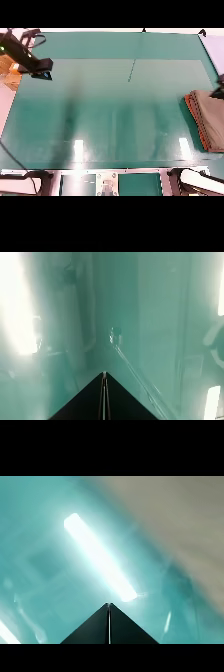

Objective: Fold the shirts.

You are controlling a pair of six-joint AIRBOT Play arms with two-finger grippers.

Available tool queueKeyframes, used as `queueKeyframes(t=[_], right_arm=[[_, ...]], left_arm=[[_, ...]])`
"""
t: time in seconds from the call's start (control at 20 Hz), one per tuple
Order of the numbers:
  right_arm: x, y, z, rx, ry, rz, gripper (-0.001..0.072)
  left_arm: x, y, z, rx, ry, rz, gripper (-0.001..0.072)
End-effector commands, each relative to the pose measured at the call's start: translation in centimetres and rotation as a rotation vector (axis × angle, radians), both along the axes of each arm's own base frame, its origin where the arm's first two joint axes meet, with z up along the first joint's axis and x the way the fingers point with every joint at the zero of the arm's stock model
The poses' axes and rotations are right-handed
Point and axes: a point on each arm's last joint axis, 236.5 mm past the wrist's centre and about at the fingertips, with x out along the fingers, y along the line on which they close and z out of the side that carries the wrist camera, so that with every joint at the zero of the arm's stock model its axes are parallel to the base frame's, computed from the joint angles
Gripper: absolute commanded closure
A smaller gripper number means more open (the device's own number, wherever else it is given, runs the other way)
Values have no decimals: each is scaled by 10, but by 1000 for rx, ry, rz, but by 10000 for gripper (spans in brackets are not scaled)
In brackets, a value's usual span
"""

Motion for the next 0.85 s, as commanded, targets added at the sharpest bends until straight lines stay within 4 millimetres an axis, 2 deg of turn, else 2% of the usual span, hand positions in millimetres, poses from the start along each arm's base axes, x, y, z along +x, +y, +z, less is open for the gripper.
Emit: queueKeyframes(t=[0.0, 0.1, 0.15, 0.25, 0.45, 0.8], right_arm=[[-13, 98, -34, 18, -41, 249, 697], [-50, 142, -73, 32, -15, 350, 697], [-64, 161, -85, 54, -18, 384, 698], [-77, 189, -97, 100, -46, 423, 697], [-92, 211, -98, 123, -18, 501, 696], [-92, 212, -98, 122, -18, 508, 696]], left_arm=[[-47, -30, -15, -11, 7, -13, 685], [-84, -42, -32, -15, 29, -18, 685], [-99, -44, -40, -16, 38, -19, 684], [-115, -42, -48, -15, 45, -15, 684], [-121, -38, -48, 0, 52, -17, 684], [-122, -40, -48, -10, 56, -19, 683]])
